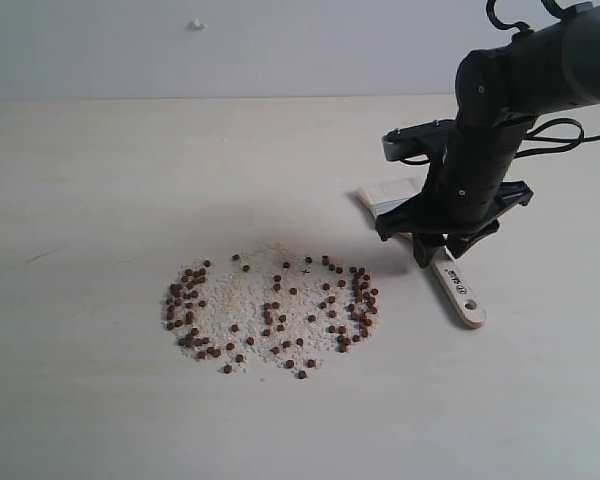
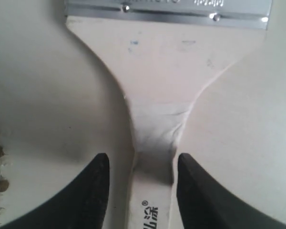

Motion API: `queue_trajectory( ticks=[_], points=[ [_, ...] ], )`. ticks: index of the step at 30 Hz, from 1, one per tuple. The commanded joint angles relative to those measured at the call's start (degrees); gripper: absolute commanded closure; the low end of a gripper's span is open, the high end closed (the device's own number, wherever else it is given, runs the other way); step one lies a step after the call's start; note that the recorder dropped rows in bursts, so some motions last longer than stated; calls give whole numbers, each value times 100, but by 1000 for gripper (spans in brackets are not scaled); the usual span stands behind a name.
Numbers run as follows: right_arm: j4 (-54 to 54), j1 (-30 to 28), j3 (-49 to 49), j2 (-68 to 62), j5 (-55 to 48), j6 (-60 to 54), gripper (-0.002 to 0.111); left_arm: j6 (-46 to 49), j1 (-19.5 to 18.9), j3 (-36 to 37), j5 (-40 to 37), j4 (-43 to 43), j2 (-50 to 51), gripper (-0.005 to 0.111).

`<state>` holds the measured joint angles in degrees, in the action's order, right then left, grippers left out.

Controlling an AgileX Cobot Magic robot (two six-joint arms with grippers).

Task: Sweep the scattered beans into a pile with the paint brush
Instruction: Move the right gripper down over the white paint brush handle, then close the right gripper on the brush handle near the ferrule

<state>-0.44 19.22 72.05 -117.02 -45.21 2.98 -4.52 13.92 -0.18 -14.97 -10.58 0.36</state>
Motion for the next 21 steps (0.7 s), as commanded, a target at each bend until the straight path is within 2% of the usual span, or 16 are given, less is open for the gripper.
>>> queue_trajectory(
  ticks=[1,21],
  points=[
    [44,3,36,9,-39,27,65,-19,36,18,11,6,-36,107],
    [143,-5,36,-200,71,16,65,-19,36,18,11,6,-36,107]
  ],
)
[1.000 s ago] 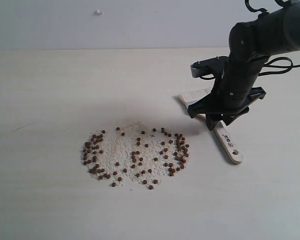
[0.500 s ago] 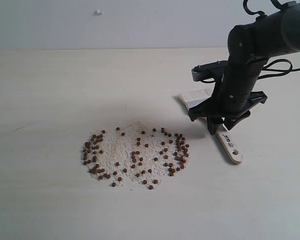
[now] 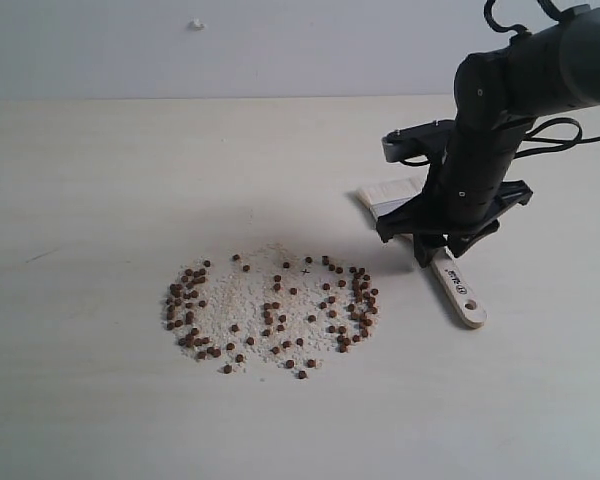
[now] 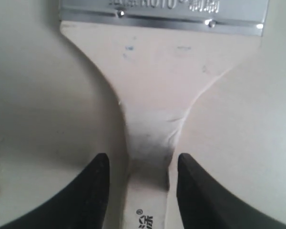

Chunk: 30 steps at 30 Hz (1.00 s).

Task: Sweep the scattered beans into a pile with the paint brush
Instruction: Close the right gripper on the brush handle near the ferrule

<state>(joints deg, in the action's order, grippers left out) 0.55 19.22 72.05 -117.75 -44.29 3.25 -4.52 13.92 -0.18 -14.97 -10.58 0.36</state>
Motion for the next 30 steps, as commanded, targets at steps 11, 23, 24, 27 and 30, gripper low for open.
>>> queue_trajectory(
  ticks=[11,23,24,27,30],
  points=[
    [44,-5,36,-215,170,-11,65,-19,36,18,11,6,-36,107],
    [88,-5,36,-215,349,-11,108,-19,36,18,11,6,-36,107],
    [109,-5,36,-215,349,-11,108,-19,36,18,11,6,-36,107],
    [136,-5,36,-187,336,-11,108,-19,36,18,11,6,-36,107],
    [136,-5,36,-48,382,-41,108,-19,36,18,11,6,-36,107]
  ],
)
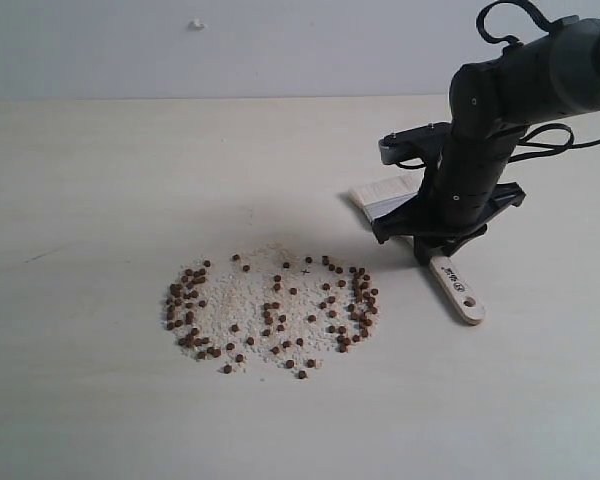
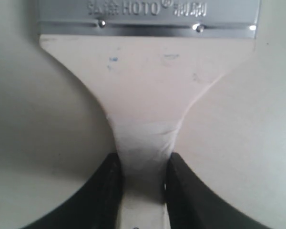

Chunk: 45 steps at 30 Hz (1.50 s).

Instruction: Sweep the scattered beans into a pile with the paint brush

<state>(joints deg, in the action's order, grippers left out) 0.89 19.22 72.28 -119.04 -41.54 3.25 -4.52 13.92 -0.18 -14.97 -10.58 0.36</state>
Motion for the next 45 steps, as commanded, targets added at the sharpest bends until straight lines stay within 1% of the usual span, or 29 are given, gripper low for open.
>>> queue_trajectory(
  ticks=[1,7,11,25,30,32,35,37,42,44,45],
  points=[
    [101,-5,13,141,120,-41,108,-19,36,18,11,6,-36,107],
    [110,-5,13,559,106,-50,108,-19,36,18,11,6,-36,107],
    [110,-5,13,821,-100,-130,108,-19,36,18,11,6,-36,107],
    [-89,7,13,1945,-1644,-916,108,-19,36,18,11,6,-36,107],
    [-492,7,2,2458,-2251,-1351,108,12,36,18,28,-55,-36,107],
    [-757,7,-42,2654,-2539,-1576,108,21,36,18,342,-104,-36,107],
    [-1044,7,-196,3007,-2768,-1907,108,-512,36,18,952,171,-36,107],
    [-1095,7,-256,3212,-2842,-1936,108,-514,36,18,1429,171,-36,107],
    [-1305,7,-283,3683,-2842,-2039,108,-514,36,18,2944,27,-36,107],
    [-1518,7,-283,3808,-2842,-2184,108,-514,36,18,3691,-487,-36,107],
    [-1585,7,-283,3847,-2842,-2211,108,-538,36,18,4167,-949,-36,107]
  ],
)
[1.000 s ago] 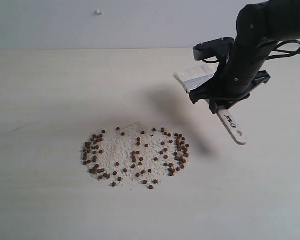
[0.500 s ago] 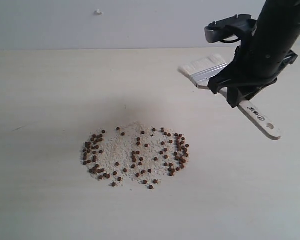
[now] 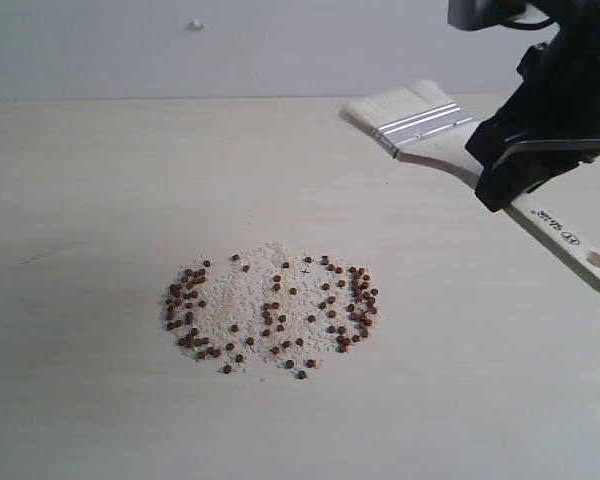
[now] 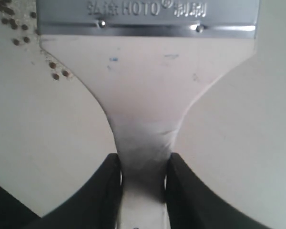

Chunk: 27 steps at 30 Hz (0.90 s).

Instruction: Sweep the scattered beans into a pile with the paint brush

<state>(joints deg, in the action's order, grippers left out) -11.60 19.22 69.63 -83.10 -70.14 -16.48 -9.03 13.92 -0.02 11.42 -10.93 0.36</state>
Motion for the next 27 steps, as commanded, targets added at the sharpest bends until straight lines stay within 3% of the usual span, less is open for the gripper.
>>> queue_trajectory(
  ticks=[1,4,6,12,19,24,27],
  points=[
    [-402,7,-18,297,18,-237,108,-229,36,2,2095,-1448,-36,107],
    [-538,7,-18,374,18,-237,108,-414,36,2,3735,-2839,245,107],
    [-538,7,-18,436,18,-237,108,-349,36,-261,4198,-3820,561,107],
    [-538,7,-18,574,18,-237,108,-360,36,-1197,3594,-4829,1819,107],
    [-548,7,-18,573,18,-237,108,-658,36,-1934,4184,-6278,3685,107],
    [-535,7,-6,573,18,-271,108,-485,36,-2576,4010,-6515,4853,107],
    [-535,7,6,505,18,-351,108,-434,266,-3072,3412,-6515,5405,107]
  ],
)
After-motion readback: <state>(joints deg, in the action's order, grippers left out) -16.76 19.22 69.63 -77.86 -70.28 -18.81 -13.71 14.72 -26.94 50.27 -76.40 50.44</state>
